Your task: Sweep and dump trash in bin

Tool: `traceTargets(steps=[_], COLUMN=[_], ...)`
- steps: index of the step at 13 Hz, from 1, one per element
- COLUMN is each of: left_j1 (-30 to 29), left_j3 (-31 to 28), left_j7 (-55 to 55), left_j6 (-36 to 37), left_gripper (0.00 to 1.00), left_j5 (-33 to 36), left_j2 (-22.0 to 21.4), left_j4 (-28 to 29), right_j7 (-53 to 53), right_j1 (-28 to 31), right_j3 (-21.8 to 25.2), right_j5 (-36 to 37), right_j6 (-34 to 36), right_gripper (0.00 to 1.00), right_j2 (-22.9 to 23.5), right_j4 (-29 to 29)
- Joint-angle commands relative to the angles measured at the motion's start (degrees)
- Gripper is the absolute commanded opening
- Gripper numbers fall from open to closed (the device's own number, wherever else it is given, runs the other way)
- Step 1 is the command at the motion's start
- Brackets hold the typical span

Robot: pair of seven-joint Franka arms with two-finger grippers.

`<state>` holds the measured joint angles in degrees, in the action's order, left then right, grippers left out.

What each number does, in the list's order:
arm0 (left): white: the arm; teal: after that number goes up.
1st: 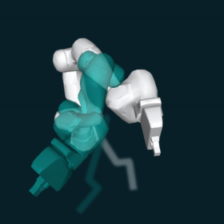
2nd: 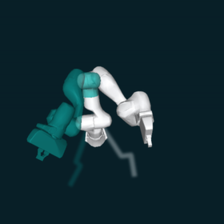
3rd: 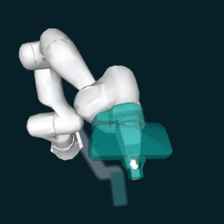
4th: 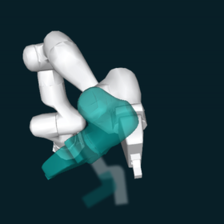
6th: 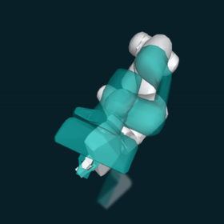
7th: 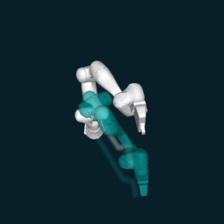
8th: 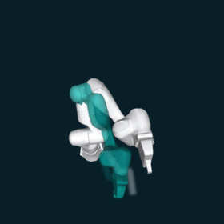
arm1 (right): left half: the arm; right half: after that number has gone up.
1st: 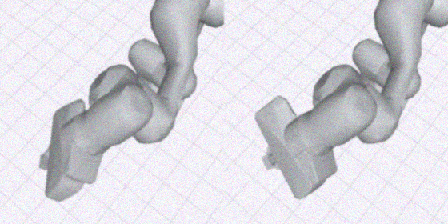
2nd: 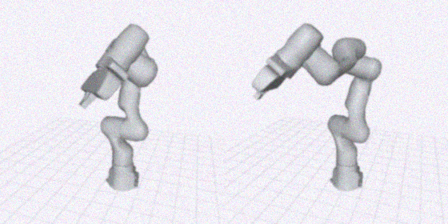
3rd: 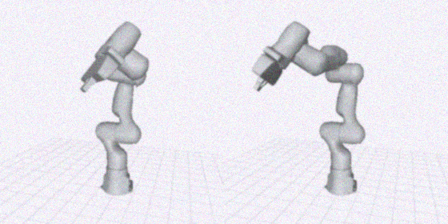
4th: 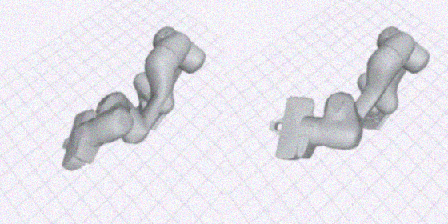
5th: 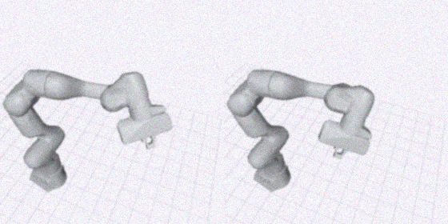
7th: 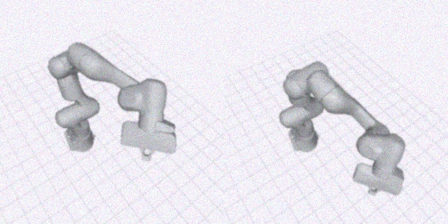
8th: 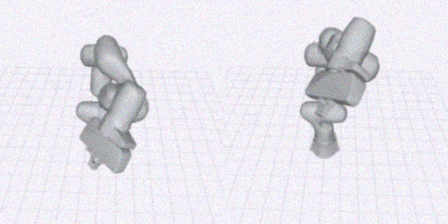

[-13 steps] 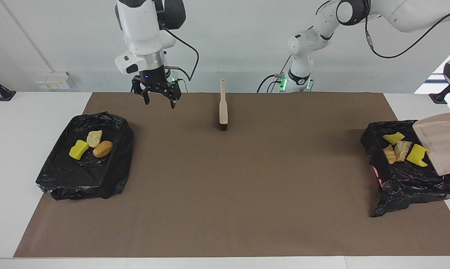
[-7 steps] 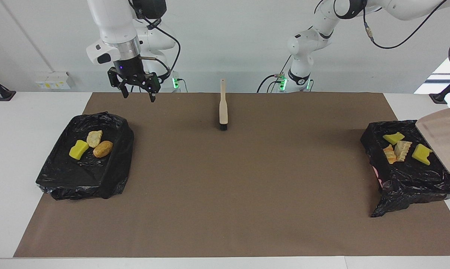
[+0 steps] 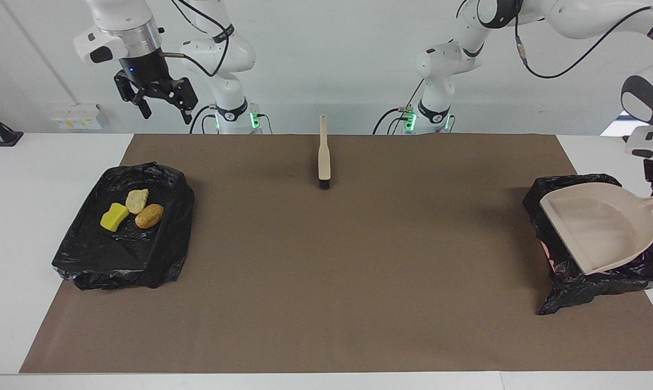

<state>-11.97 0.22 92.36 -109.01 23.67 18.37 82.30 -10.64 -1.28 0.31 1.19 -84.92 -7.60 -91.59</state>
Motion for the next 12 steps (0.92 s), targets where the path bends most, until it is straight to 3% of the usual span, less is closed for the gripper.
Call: traceTargets(steps=[1, 2, 4, 9, 12], left_j1=[4.65, 6.5, 10.8, 23.72, 31.19], left_j3=[-0.84, -0.84, -0.84, -0.84, -0.84], left_j7=[-7.87, -12.77, -22.45, -50.55, -70.41], left_j6=[1.43, 2.22, 1.79, 1.17, 0.47], left_gripper=[0.0, 0.0, 0.0, 0.0, 0.0], left_j5=[-4.23, -5.29, -7.66, -14.51, -18.74], left_j2=[-0.97, -0.79, -0.79, 0.18, 2.45], left_j4=[3.3, 3.91, 6.28, 9.27, 8.67], right_j7=[4.39, 4.75, 4.84, 5.28, 4.76], right_j1=[-2.92, -4.25, -3.65, -0.32, 3.21], right_j3=[5.47, 7.93, 8.57, 6.11, 1.89], right_j5=[-0.04, -0.04, -0.4, -0.57, -2.68], right_j6=[1.77, 1.68, 1.6, -0.07, -0.34], right_gripper=[1.0, 1.0, 1.0, 1.0, 1.0], right_j2=[-0.21, -0.39, -0.39, 1.89, 1.36], right_j4=[0.97, 0.71, -0.34, -0.18, -0.61])
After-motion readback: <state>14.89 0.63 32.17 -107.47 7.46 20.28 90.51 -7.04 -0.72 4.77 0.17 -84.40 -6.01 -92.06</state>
